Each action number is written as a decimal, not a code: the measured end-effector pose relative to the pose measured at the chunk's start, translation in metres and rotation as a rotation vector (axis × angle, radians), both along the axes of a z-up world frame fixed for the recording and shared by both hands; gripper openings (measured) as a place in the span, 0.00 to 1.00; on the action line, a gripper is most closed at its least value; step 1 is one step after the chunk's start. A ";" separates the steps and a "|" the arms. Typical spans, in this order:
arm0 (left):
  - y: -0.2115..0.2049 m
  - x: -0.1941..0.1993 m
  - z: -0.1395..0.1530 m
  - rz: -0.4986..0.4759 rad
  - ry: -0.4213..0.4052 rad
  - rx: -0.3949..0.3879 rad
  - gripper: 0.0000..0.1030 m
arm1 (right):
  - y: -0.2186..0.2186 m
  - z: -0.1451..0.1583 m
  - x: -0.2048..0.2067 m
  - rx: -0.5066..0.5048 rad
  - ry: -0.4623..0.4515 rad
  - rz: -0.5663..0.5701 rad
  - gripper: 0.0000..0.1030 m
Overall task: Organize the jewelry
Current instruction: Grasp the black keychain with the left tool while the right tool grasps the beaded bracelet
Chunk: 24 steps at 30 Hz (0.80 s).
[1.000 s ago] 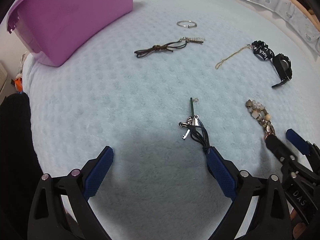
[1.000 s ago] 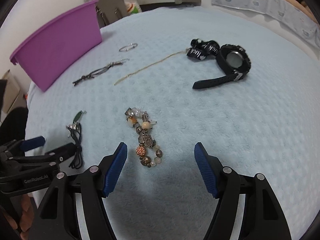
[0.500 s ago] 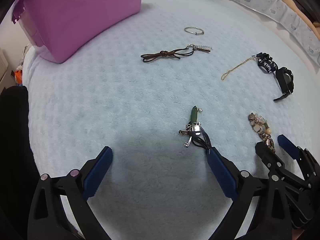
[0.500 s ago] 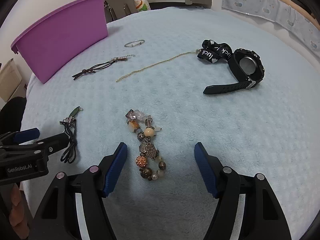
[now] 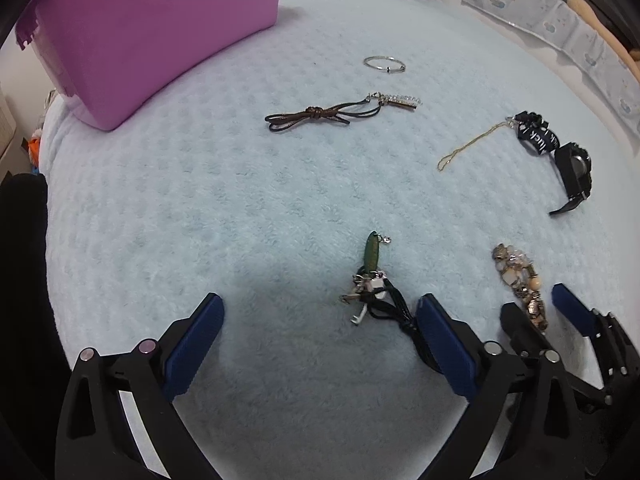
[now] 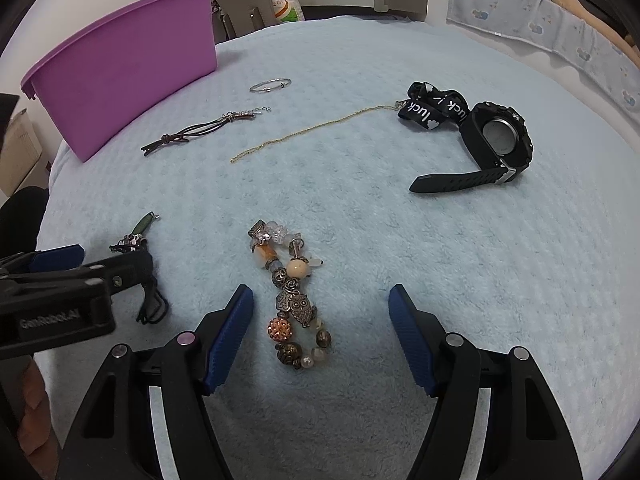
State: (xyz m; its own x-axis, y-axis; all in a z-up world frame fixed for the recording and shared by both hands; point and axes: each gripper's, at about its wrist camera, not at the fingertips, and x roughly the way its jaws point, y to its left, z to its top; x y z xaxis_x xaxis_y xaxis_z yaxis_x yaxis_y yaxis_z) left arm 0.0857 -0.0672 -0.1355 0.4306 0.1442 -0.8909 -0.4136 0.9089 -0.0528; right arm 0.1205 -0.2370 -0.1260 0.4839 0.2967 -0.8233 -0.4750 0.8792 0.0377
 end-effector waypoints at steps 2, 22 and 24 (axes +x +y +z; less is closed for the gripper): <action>-0.001 0.001 -0.002 -0.009 -0.012 0.014 0.95 | 0.001 0.000 0.000 -0.004 -0.005 0.003 0.65; -0.001 -0.010 0.007 -0.152 -0.017 0.048 0.42 | 0.023 0.002 -0.015 -0.080 -0.089 0.063 0.19; -0.004 -0.012 0.010 -0.198 -0.017 0.034 0.19 | 0.022 0.004 -0.015 -0.066 -0.081 0.045 0.13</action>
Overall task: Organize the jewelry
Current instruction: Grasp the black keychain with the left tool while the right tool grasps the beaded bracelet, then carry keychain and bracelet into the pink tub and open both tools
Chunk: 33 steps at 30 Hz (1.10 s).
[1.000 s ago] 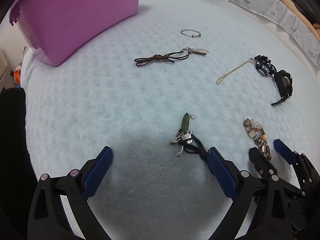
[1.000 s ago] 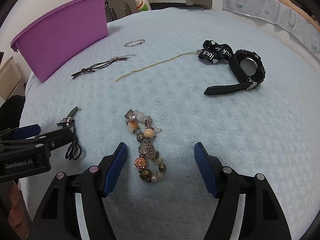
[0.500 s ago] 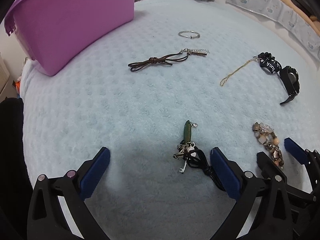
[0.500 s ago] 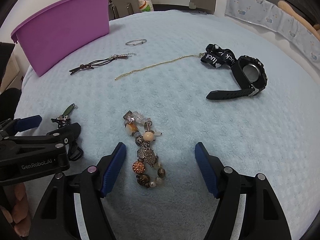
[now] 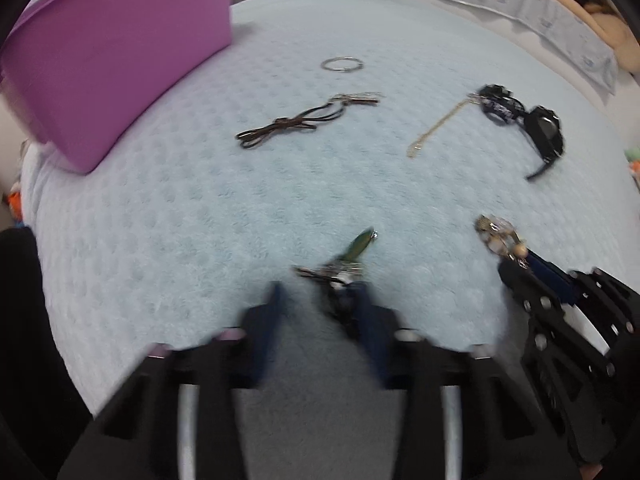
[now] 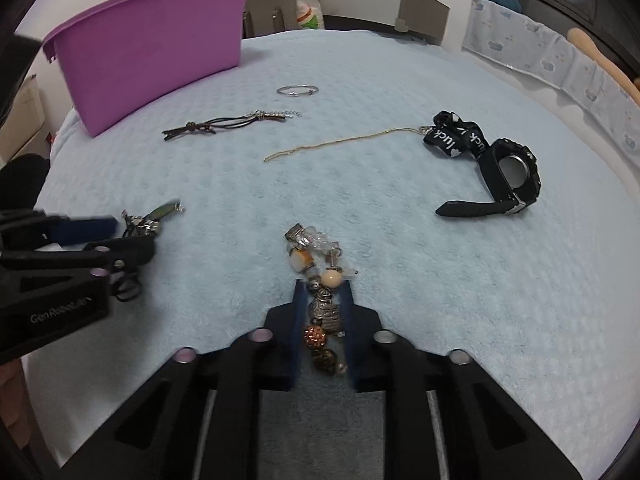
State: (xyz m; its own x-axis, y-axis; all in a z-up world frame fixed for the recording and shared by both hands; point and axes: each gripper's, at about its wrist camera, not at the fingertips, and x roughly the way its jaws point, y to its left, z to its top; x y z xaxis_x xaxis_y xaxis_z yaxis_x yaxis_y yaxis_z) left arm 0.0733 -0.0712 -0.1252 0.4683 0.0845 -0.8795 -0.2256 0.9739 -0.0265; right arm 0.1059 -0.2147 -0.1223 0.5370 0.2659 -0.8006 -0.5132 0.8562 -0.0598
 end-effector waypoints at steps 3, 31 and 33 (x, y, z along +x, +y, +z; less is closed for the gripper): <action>0.001 -0.002 0.002 -0.022 0.013 -0.011 0.10 | -0.001 0.001 0.000 0.021 0.016 -0.024 0.12; 0.051 -0.020 0.051 -0.143 -0.074 -0.088 0.05 | -0.013 0.066 -0.035 0.282 0.040 -0.281 0.09; 0.054 -0.021 0.056 -0.150 -0.086 -0.091 0.05 | -0.008 0.074 -0.035 0.281 0.033 -0.280 0.09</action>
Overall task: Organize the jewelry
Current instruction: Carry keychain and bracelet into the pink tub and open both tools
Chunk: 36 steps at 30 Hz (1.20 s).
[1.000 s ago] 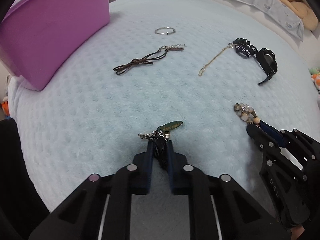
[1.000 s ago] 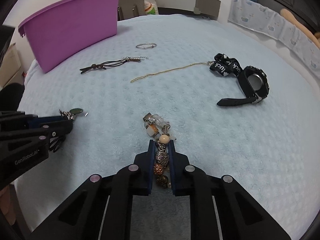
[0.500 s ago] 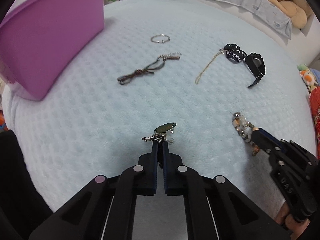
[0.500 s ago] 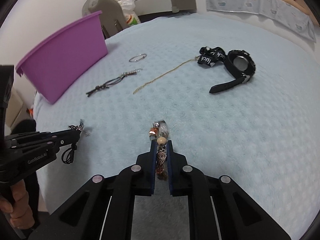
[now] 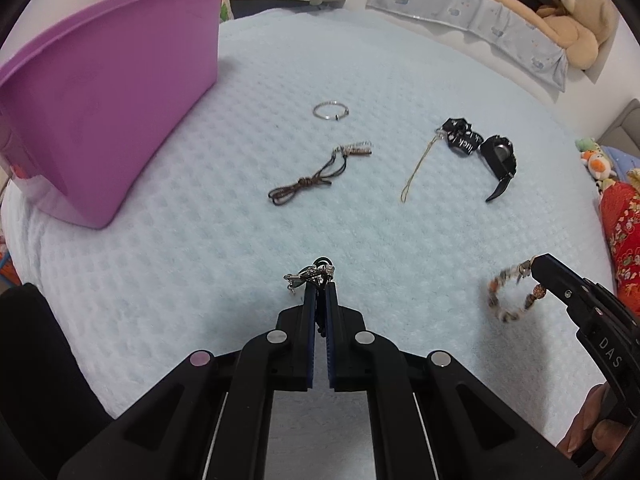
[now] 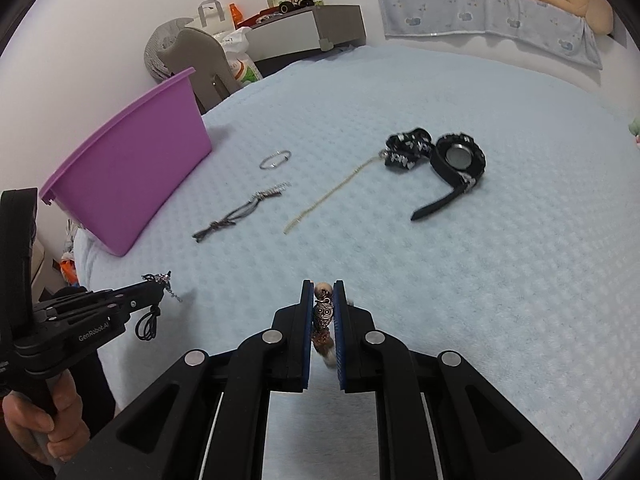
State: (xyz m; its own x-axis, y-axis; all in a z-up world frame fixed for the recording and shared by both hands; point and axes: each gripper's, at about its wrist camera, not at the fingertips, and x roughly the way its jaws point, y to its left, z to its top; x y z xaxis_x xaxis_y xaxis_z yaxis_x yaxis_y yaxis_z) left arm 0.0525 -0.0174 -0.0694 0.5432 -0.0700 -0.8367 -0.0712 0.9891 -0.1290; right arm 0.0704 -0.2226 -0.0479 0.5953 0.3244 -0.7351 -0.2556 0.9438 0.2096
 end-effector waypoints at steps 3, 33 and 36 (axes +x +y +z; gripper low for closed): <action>0.004 0.000 0.008 -0.010 -0.020 -0.005 0.05 | 0.007 0.011 -0.002 0.003 -0.017 0.003 0.09; 0.207 0.070 0.179 0.108 -0.244 0.011 0.05 | 0.240 0.205 0.104 0.180 -0.250 0.315 0.09; 0.239 0.079 0.176 0.159 -0.233 0.047 0.05 | 0.278 0.203 0.117 0.184 -0.228 0.363 0.09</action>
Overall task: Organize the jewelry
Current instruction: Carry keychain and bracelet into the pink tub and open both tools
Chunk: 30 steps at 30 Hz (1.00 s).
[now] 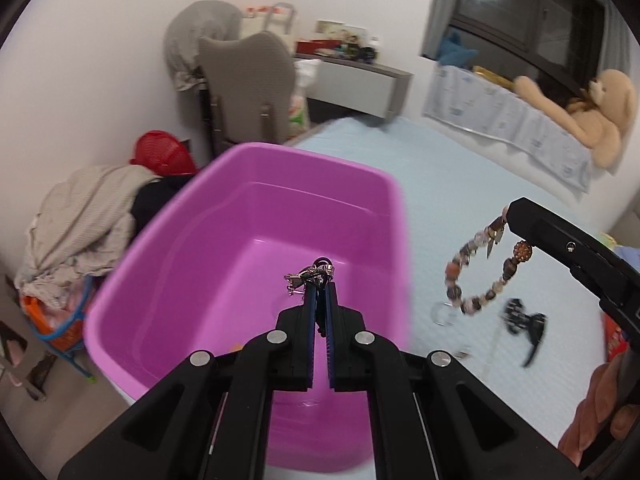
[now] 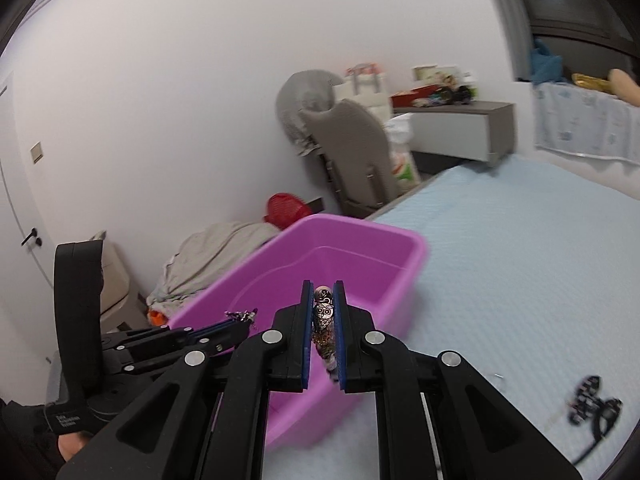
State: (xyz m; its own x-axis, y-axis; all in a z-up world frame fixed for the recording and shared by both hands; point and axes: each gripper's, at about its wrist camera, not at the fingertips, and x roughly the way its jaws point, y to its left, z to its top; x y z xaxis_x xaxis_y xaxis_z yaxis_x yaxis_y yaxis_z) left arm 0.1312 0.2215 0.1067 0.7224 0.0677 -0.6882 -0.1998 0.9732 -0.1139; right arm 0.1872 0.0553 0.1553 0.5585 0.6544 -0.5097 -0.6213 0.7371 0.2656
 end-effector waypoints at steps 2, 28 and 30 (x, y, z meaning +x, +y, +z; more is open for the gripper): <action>0.016 0.004 -0.006 0.028 0.015 0.011 0.05 | 0.024 -0.006 0.008 -0.010 0.026 0.028 0.09; 0.080 0.027 -0.081 0.126 0.256 0.022 0.11 | 0.124 -0.099 0.046 -0.319 0.166 0.048 0.22; 0.079 0.027 -0.080 0.134 0.258 0.043 0.35 | 0.122 -0.095 0.043 -0.319 0.152 0.045 0.32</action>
State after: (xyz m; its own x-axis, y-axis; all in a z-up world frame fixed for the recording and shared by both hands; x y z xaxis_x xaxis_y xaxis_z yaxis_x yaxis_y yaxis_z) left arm 0.1578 0.3009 0.0270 0.5067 0.1843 -0.8422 -0.3442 0.9389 -0.0016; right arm 0.2305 0.1777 0.0599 0.4349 0.4708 -0.7676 -0.6258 0.7710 0.1184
